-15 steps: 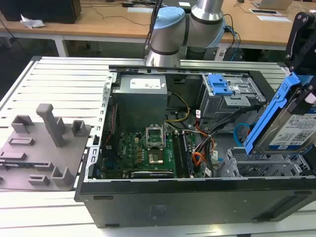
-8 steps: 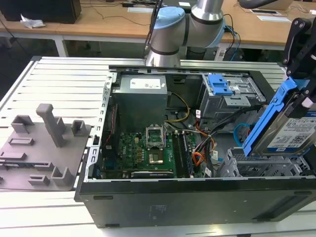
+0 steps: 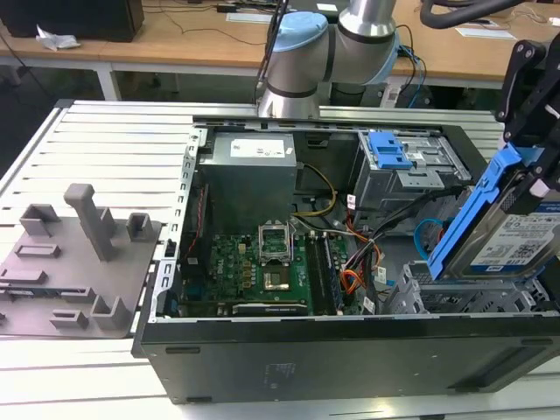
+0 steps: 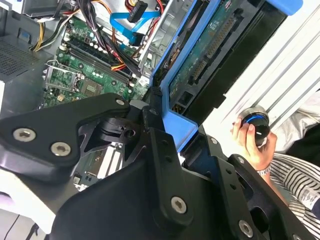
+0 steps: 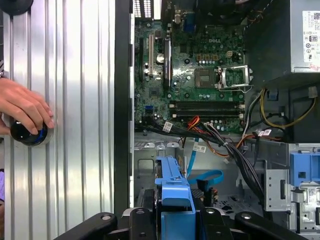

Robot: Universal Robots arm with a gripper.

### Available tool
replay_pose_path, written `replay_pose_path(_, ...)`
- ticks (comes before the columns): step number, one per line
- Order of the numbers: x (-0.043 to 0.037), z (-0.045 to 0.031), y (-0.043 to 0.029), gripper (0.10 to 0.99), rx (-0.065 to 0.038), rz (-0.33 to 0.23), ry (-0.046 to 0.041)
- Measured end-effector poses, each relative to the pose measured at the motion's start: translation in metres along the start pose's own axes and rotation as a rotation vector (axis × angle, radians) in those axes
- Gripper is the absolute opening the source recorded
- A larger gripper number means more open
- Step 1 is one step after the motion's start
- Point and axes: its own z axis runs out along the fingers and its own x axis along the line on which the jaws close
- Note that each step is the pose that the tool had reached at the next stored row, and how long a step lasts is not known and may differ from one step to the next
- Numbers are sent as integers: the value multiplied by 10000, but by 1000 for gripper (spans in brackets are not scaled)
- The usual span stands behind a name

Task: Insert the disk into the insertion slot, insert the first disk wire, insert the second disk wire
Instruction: 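Insert the disk into the insertion slot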

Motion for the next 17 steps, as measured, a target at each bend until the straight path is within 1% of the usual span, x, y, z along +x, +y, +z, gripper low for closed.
replay_pose_path(2, 0, 11, -1, 369, 0, 0, 0)
replay_pose_path(6, -2, 56, -2, 369, 0, 0, 0)
replay_pose_path(7, -13, 59, -3, 369, 0, 0, 0)
replay_pose_path(8, -54, 66, 1, 369, 0, 1, 0)
replay_pose_path(9, -70, 71, 8, 369, 0, 3, 0)
replay_pose_path(12, -96, 89, 35, 369, 0, 0, 1)
replay_pose_path(14, -101, 111, 42, 369, 0, 0, -2)
replay_pose_path(17, -106, 175, 57, 369, 0, 1, 1)
